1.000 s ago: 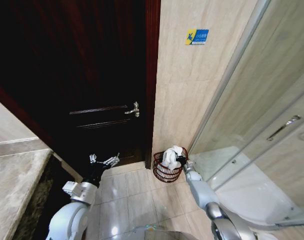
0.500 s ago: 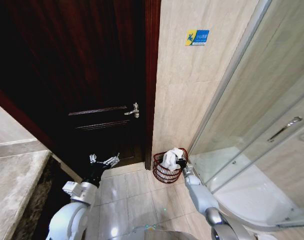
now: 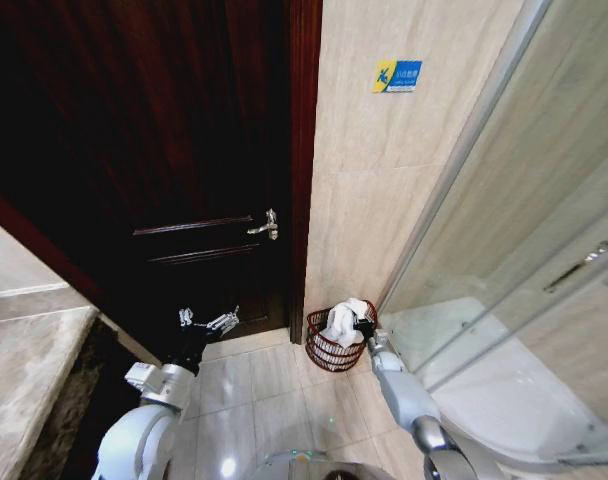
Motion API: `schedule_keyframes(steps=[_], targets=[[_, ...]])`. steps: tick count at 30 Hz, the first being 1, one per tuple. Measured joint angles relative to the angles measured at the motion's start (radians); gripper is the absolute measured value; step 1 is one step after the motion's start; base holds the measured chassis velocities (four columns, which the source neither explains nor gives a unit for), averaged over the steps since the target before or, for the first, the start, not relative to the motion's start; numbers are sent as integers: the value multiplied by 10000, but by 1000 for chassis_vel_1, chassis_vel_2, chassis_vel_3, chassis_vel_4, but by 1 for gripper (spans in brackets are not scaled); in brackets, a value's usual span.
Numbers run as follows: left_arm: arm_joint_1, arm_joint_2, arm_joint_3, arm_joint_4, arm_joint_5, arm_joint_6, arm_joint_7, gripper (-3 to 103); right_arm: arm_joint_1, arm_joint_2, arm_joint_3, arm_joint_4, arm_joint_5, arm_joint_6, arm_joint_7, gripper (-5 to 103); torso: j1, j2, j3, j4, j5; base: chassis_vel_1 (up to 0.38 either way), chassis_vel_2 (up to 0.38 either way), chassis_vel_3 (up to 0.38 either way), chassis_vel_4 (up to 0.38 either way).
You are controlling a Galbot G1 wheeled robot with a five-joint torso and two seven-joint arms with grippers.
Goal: Discard the used towel into the hamper.
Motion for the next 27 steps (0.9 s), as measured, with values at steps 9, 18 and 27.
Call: schedule_keyframes(steps=[9, 18, 27], targets=[[-4, 1, 0, 0, 0, 0, 0, 99, -482, -15, -266, 557, 52, 250, 269, 12, 14, -7, 4, -1, -5, -173, 176, 152, -151], [3, 0, 0, 0, 0, 0, 0, 99, -886, 35, -254, 543, -48, 189, 512, 12, -12, 2, -3, 0, -3, 1, 1, -9, 12], [0, 1, 0, 0, 0, 0, 0, 99, -821, 80, -219, 209, 143, -104, 417, 12, 2, -1, 1, 0, -2, 7, -7, -4, 5]])
